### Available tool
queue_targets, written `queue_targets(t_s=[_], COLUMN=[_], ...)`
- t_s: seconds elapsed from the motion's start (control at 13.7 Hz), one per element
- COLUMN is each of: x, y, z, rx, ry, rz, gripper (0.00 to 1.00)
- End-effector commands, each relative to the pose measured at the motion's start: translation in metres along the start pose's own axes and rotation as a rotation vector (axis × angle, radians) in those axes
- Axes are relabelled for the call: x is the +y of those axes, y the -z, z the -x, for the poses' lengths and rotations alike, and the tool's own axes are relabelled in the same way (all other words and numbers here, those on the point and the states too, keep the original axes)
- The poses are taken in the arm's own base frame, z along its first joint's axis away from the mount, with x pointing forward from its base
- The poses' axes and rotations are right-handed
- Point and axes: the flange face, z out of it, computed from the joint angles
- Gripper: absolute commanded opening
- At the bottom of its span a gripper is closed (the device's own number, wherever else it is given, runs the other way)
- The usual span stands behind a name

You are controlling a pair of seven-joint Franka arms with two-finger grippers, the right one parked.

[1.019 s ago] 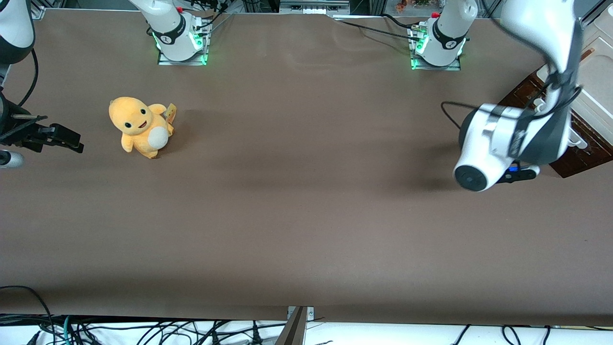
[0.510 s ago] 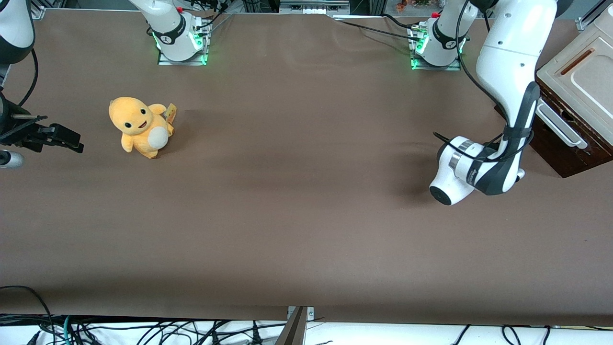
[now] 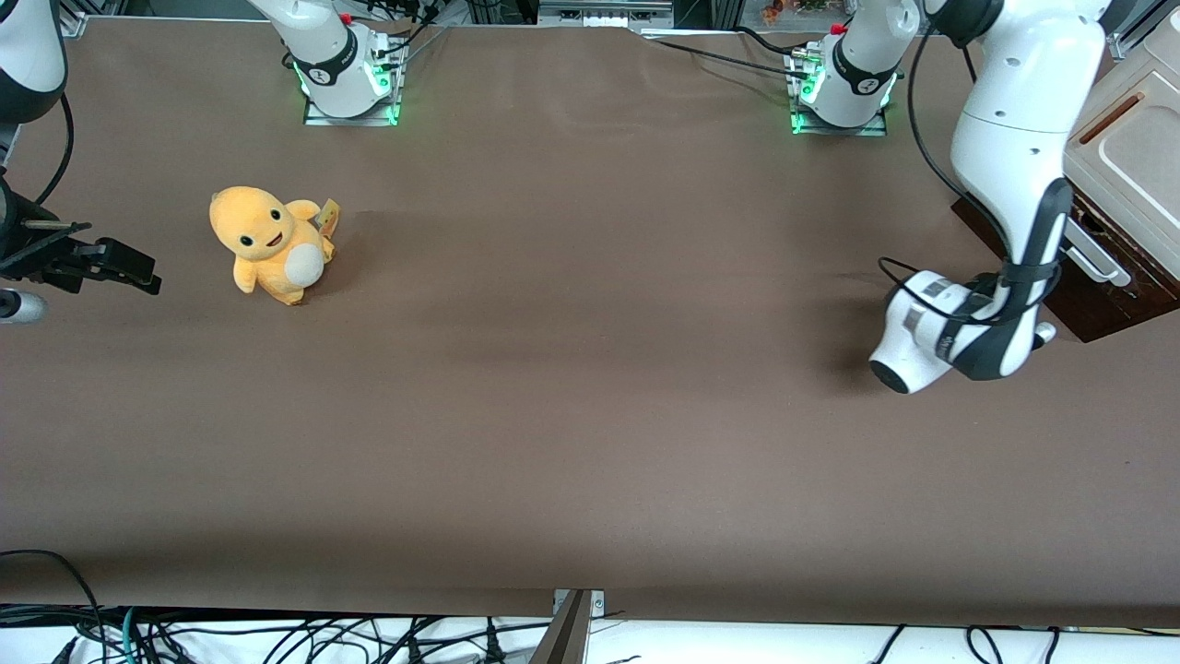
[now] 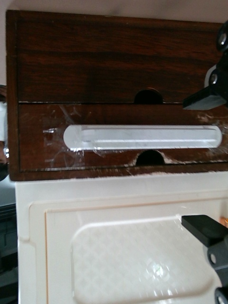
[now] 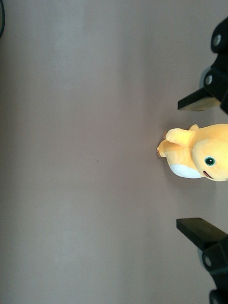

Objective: Open lower drawer with left arm only
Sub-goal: 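Swing the open left gripper over to the drawer's white bar handle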

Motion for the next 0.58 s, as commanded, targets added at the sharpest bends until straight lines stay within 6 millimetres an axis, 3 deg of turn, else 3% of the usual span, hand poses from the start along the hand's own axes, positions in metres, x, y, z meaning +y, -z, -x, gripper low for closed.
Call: queue_targets(t_s=[0.0,0.07,0.36,0.51], x=[0.007,0.012,0.015,0.016], y=[-0.014,-0.019,-0.043,-0.05], z=[0.0,0.003,-0.008,-0.011], rx=[0.026,0.025,-0.017,-0.029], ry=[-0.014,-0.024,-0.037,-0.038], rz=[0.007,0.005,0.037,0.045], gripper=[0.96,0.96,0.71,0.66])
